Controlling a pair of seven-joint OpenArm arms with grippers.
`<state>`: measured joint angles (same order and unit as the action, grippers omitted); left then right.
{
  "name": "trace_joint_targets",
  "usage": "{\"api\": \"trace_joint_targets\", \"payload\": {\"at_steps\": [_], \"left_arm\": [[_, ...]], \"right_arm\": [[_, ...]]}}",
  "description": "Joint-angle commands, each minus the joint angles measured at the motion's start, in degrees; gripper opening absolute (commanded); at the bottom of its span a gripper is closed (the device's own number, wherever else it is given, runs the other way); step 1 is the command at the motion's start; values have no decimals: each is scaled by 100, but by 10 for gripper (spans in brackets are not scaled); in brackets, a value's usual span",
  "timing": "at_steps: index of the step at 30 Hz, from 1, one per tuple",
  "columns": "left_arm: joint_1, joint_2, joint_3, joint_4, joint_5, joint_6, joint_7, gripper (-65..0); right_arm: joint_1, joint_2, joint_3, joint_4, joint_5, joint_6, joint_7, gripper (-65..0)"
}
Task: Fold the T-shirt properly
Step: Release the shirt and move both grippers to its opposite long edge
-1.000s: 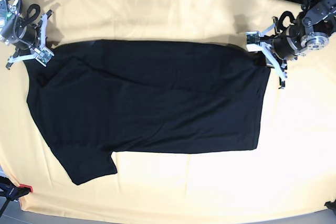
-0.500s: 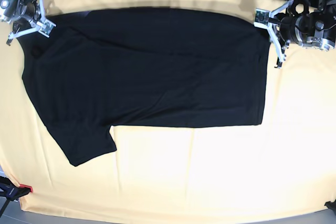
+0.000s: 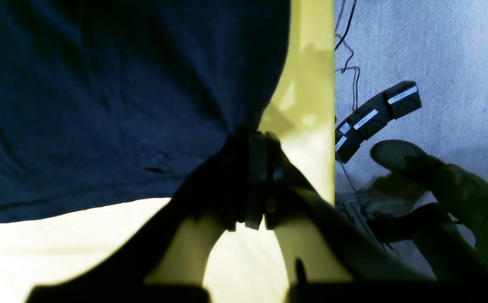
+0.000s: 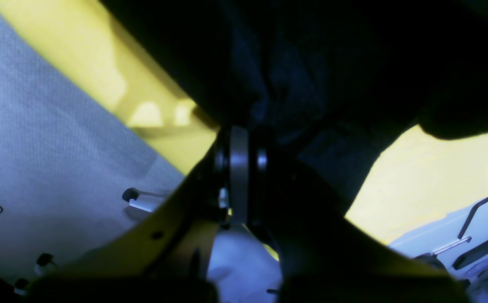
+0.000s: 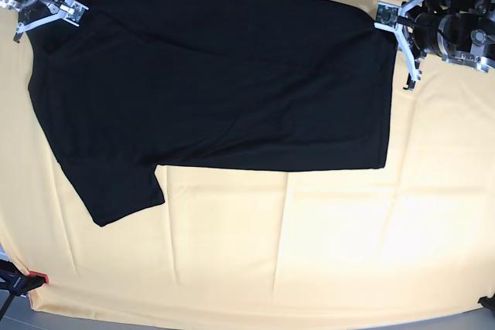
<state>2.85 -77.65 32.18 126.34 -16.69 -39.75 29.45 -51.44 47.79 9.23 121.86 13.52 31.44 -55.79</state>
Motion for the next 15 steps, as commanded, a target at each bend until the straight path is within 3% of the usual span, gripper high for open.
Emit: {"api": "trace_joint_targets", "payload": {"at_steps": [1,2,3,6,8,12,15], "left_arm": [[-63,-144,-59,57,-35,-25,-44,-650],[-63,-146,-59,57,-33,-25,-39,-650],[-63,-149,-59,57,-35,-25,35,-588],[-63,-157,-59,57,-46,-25,374,-331],[-66,-160,-59,72,-203,-25,706,-221],[-66,-173,-59,315,-660,-25,1469,-213],[-68,-278,-59,557,-741,-25,1740,-219]], "right_arm": [[-26,96,63,68,-33,-122,-87,-650],[-26,96,63,68,-50,-221,-90,-650],[-26,96,63,68,-48,-297,-129,-580],[-28,96,63,144,-46,-313,-409,-334],[-35,98,87,332,-33,-339,-542,-298],[-170,96,321,883,-26,-472,-584,-299],[-356,94,741,1239,-24,-564,-501,-299]]}}
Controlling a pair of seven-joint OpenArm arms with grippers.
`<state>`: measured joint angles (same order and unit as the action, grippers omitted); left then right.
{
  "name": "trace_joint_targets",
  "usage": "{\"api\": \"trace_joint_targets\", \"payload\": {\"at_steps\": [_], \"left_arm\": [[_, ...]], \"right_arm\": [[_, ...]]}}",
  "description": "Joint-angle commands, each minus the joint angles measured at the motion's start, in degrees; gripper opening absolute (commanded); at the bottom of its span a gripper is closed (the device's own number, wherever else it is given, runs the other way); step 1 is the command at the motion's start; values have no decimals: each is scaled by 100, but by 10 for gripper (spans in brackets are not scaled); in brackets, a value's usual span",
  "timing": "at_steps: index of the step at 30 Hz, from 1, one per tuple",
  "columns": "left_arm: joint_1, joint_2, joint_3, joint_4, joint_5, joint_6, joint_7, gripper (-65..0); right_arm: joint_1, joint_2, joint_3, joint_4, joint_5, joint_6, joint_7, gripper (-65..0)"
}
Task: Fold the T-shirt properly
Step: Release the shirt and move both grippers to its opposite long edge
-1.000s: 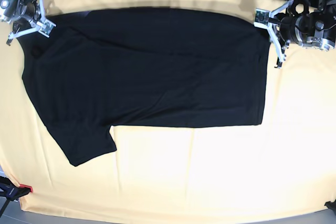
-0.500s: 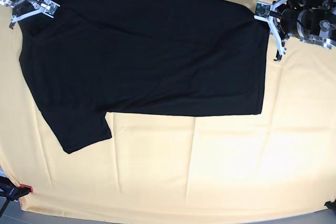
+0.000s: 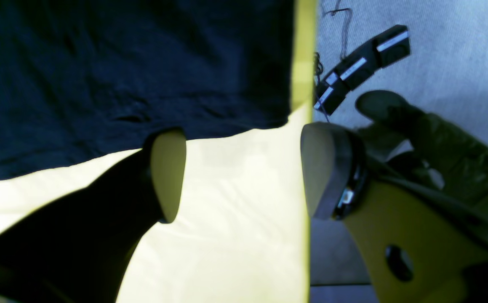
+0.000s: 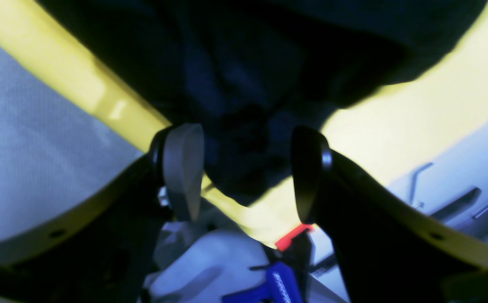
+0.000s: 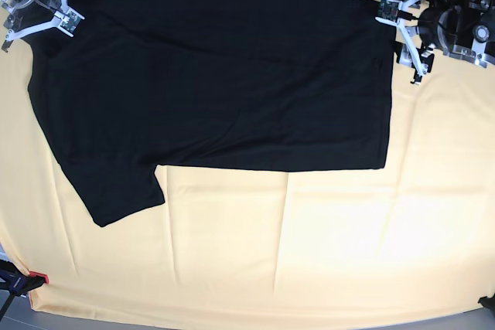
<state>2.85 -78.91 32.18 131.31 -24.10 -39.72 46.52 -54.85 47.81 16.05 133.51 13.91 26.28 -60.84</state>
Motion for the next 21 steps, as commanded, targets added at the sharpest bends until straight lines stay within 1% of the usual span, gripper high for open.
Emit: {"api": "trace_joint_targets", "payload": {"at_steps": [1,2,3,4,5,6,7,9,11,13,14,17,19,21], "left_arm": [[-74,-210,-61,109,9,-28,24,-230],[-105,-245,-61,153,9,127,15,-268],[-146,-251,-61,192,39,387,4,-345],[-199,-247,-61,223,133,608,4,-479],[-245,-232,-61,254,289,881,4,-639],[-284,-201,-61,271,490,1233,2,-650],[-291,-188,-66,271,728,1676,-55,-650],[-289,-151,-76,267,1237,2472,-304,-650],[-289,-55,-76,267,1633,3097,-365,-650],[-289,125,-94,225,1784,3506,-363,-650],[-289,238,-122,164,1790,3620,-363,-650],[-286,699,-448,-199,1733,3729,-505,-650],[-289,1078,-885,-516,1416,3692,-581,-650],[-286,1523,-1488,-890,955,3582,-640,-650]], "right_arm": [[-63,92,216,131,-68,-114,85,-304],[-74,92,376,149,-66,-197,181,-312],[-72,92,525,149,-68,-297,251,-334],[-70,92,673,149,-68,-424,306,-375],[-70,92,835,149,-68,-525,376,-450],[-70,92,981,149,-66,-608,501,-559],[-70,90,1121,149,-66,-723,645,-650],[-70,61,1346,146,-46,-1108,1198,-650],[-68,61,1436,136,-20,-1427,1676,-650],[37,61,1429,136,-2,-1467,1888,-650],[155,61,1425,131,140,-1408,1897,-650],[575,61,1425,-39,496,-1228,1893,-650],[881,59,1425,-334,717,-1154,1928,-650],[1178,59,1425,-767,960,-1019,1928,-650]]}}
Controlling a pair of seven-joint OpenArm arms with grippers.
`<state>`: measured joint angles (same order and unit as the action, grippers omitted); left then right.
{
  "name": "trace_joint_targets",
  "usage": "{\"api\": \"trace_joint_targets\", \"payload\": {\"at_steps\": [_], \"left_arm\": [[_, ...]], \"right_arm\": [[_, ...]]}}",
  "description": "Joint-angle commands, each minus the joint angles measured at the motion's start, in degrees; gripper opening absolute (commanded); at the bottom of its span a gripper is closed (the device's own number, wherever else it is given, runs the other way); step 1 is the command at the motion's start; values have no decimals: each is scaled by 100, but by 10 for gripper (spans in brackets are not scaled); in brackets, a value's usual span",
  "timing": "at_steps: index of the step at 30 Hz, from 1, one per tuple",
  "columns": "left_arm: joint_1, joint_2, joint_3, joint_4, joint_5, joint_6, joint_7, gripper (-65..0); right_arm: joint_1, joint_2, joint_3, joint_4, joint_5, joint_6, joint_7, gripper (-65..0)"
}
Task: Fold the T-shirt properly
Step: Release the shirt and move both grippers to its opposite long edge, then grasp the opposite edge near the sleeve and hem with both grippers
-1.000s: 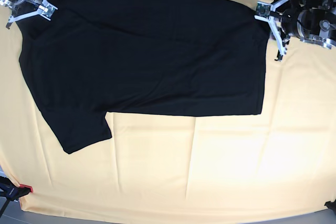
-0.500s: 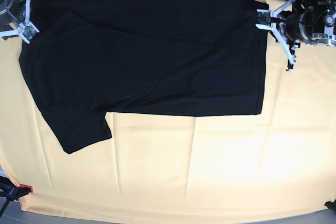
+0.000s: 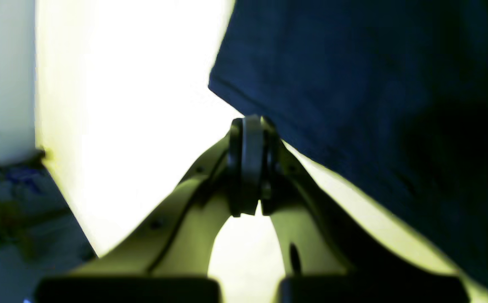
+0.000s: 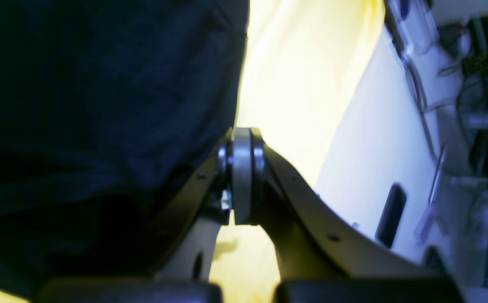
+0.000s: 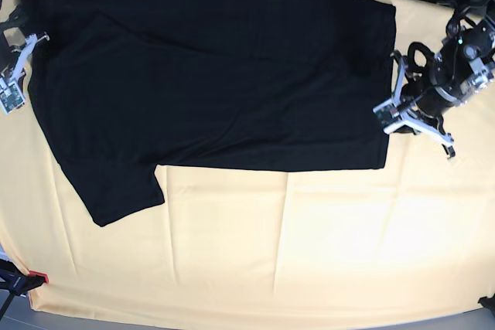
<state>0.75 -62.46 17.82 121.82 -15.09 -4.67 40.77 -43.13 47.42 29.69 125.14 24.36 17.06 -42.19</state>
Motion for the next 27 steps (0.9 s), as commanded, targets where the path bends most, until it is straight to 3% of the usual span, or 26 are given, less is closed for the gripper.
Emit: {"api": "trace_joint_targets", "payload": {"at_steps": [1,7,10,14,17,18,19,27], "left_arm": [[-76,136,-411,-160,-240,-22,-98,-650],[-98,1836,-2769,-1934,-2400,-1016,-385,-650],[-354,2400,-3432,-3117,-3239,-1298,-391,-650],[-791,2675,-3458,-4599,-3792,-1788,-389,-636],[-1141,2778,-3322,-5366,-4081,-2022,-286,-357],[-1259,2809,-3244,-5556,-4142,-2020,-212,-285],[-1379,2837,-3147,-5705,-4155,-2017,-103,-262],[-1779,2964,-1993,-6087,-4236,-2022,223,-262]], "right_arm": [[153,96,61,-168,52,9,61,-650],[911,85,61,-1495,575,612,59,-650],[1255,85,61,-1941,608,820,59,-650],[1585,85,61,-2179,992,1056,-133,-650],[1694,87,61,-2177,1239,1152,-219,-650],[1740,85,61,-2177,1281,1152,-221,-650],[1766,87,61,-2177,1300,1147,-219,-650],[1808,87,61,-2177,1298,1150,-238,-650]]}}
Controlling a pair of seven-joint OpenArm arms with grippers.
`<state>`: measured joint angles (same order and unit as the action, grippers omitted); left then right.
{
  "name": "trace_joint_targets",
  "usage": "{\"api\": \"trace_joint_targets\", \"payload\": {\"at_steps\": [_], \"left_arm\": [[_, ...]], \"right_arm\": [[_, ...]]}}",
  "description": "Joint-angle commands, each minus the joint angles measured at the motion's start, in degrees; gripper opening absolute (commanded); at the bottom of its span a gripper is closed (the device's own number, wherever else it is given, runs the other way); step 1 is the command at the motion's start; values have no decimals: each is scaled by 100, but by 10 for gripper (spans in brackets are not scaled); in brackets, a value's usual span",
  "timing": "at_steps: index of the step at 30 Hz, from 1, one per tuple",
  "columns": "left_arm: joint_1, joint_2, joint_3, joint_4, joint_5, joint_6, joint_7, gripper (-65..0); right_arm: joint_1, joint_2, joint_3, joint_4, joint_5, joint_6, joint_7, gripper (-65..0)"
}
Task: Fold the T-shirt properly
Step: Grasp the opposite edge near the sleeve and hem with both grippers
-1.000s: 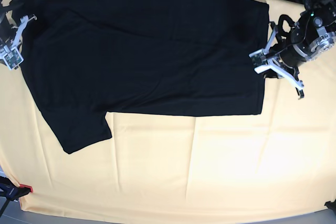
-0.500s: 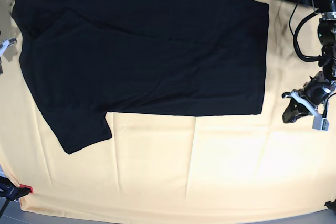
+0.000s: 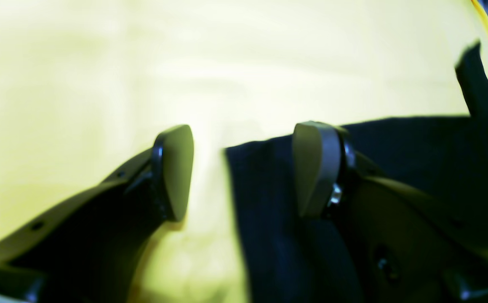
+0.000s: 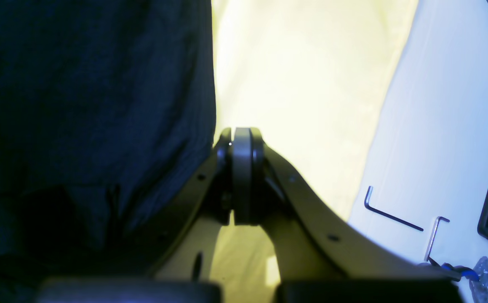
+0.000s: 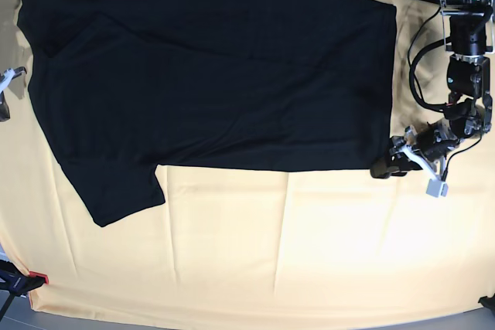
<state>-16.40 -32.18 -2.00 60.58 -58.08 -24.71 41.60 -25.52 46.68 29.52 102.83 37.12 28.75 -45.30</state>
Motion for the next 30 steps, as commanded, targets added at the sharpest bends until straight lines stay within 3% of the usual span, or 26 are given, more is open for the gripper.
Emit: {"api": "trace_joint_targets", "payload": {"at_steps": [1,4,7,9,11,12,17,21,24,30], "left_arm": [[-76,-61,118,39,-22,-20,216,-262],[-76,-46,354,39,-122,-48,374,-262],[-79,-17,358,42,-273,-291,372,-284],[-118,-17,358,42,-306,-299,343,-400],[-195,-17,358,42,-232,-289,343,-592],[-240,-17,358,42,-190,-271,343,-650],[-446,-17,358,42,-177,-273,343,-650],[-507,-17,358,42,-179,-273,341,-650],[-503,-17,358,42,-179,-275,343,-650],[-505,-17,358,42,-177,-275,343,-650]], "right_arm": [[46,162,79,55,22,-22,70,-650],[48,162,79,55,20,-22,72,-650],[48,162,79,55,24,-22,79,-650],[48,160,79,55,24,-22,131,-650],[48,157,79,55,22,-24,262,-650],[48,142,79,55,20,-44,350,-635],[492,-284,79,-133,20,-138,817,-376],[1379,-717,70,-981,76,-15,866,-361],[2205,-863,-68,-2055,507,24,737,-361],[4013,-955,-487,-4592,1408,721,15,-361]]}}
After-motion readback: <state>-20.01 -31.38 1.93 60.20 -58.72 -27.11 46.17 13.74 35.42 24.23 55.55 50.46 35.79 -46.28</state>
